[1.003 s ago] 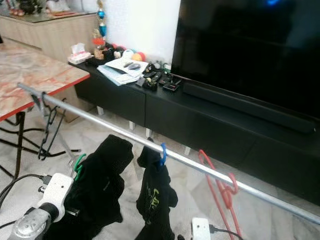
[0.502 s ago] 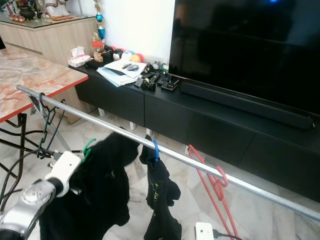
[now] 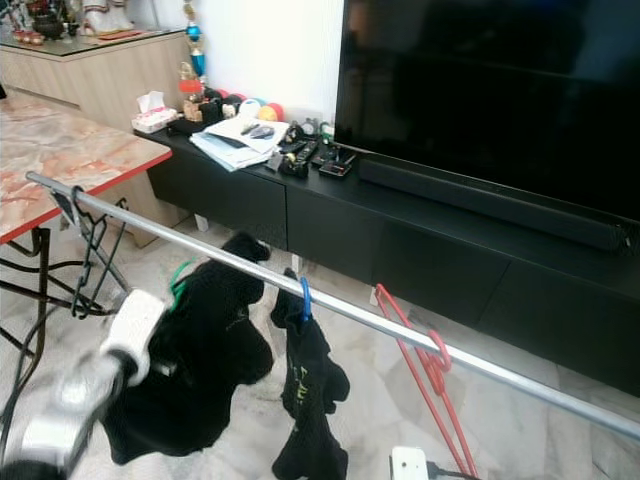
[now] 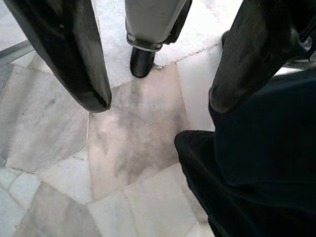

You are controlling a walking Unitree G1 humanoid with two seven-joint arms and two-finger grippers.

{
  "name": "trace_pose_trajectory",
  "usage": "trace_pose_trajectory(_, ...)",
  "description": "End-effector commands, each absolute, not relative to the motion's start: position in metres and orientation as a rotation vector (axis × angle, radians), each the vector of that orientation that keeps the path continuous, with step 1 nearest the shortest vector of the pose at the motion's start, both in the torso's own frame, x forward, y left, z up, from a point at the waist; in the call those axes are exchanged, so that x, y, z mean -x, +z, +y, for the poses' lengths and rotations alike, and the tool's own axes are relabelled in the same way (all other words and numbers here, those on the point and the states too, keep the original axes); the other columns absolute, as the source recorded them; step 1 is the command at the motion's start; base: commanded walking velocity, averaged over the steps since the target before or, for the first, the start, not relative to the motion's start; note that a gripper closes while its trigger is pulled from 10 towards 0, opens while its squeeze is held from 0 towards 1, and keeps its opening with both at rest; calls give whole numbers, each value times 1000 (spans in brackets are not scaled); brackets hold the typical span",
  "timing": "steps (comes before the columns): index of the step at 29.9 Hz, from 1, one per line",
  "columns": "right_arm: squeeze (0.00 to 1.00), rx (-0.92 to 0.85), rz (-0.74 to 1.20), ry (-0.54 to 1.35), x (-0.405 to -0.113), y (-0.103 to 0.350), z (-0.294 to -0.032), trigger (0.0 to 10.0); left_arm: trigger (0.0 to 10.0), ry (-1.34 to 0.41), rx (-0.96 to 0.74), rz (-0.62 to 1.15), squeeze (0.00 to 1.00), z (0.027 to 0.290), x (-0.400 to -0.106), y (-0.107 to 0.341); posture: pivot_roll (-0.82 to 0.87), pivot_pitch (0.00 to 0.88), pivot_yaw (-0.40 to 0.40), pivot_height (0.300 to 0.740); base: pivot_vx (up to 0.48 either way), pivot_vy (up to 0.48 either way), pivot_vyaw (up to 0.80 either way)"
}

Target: Hang hanger

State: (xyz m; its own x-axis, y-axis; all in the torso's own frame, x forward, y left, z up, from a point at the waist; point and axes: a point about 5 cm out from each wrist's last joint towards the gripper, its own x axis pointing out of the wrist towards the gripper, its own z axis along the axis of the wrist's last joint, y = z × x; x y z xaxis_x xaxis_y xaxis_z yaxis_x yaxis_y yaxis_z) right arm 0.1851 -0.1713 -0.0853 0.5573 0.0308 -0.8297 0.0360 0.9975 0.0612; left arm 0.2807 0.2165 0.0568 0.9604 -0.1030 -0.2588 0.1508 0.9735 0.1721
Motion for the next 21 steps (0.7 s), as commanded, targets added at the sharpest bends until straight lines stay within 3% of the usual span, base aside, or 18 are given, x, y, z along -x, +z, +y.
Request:
trace_pose_trajectory(1, 0, -70, 980, -2, -185, -85, -172, 10000, 10000, -82, -187, 164, 0, 222, -284, 76, 218, 0, -16, 740, 0, 0, 0)
trace_pose_trajectory(9, 0, -50, 983, 21, -185, -85, -172, 10000, 10000, -87, -190, 166, 0, 216, -270, 73, 215, 0, -16, 740, 0, 0, 0)
trace_pose_trajectory(21, 0, -39, 998, 22, -180, -88, -173, 10000, 10000, -111, -209, 167, 0, 210, -268, 75, 215, 0, -19, 740, 255, 0, 0)
